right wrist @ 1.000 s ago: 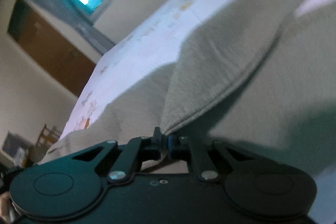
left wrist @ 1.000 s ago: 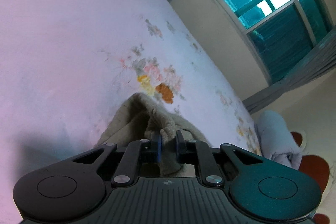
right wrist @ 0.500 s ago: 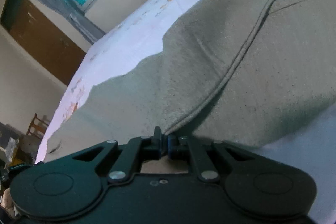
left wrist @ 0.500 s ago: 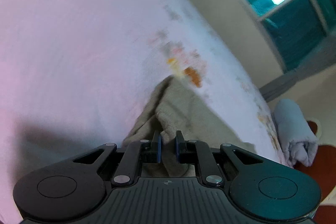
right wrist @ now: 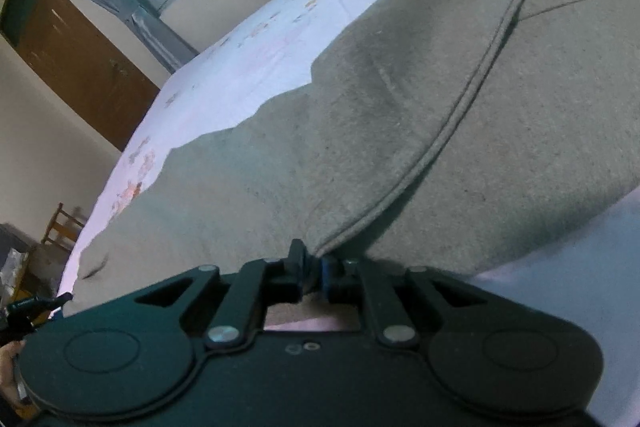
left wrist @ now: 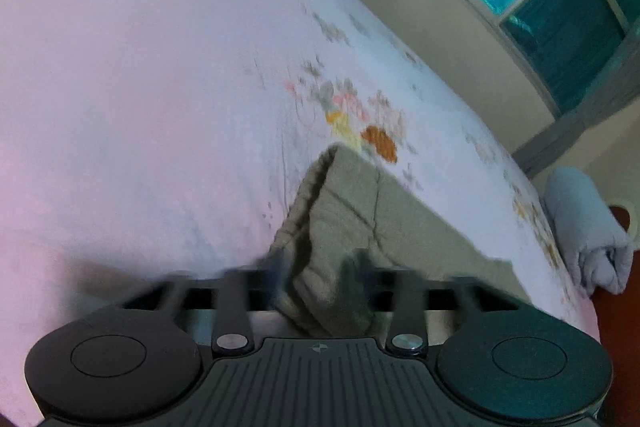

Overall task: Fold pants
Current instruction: 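Lift the hems with both grippers and fold the legs over toward the waistband, then lower the hems onto the pants and open both grippers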

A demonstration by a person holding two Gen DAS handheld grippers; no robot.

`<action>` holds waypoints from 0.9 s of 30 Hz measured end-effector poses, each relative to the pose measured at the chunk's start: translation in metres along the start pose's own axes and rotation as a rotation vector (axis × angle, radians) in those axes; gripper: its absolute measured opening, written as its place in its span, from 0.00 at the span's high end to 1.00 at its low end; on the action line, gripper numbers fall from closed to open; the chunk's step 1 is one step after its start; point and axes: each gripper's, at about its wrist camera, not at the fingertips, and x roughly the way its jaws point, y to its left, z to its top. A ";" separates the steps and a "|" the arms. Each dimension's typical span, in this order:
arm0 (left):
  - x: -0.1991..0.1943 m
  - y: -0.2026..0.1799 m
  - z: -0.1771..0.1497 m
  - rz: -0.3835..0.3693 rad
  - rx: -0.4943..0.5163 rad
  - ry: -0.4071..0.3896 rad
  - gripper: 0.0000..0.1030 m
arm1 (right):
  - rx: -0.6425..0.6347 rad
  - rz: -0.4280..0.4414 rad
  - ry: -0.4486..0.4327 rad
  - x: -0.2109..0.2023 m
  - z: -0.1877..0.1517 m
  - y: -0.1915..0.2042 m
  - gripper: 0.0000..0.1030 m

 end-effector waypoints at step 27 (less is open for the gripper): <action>0.006 -0.112 -0.065 -0.013 0.306 -0.115 0.18 | 0.244 -0.196 -0.377 -0.062 0.127 -0.101 0.76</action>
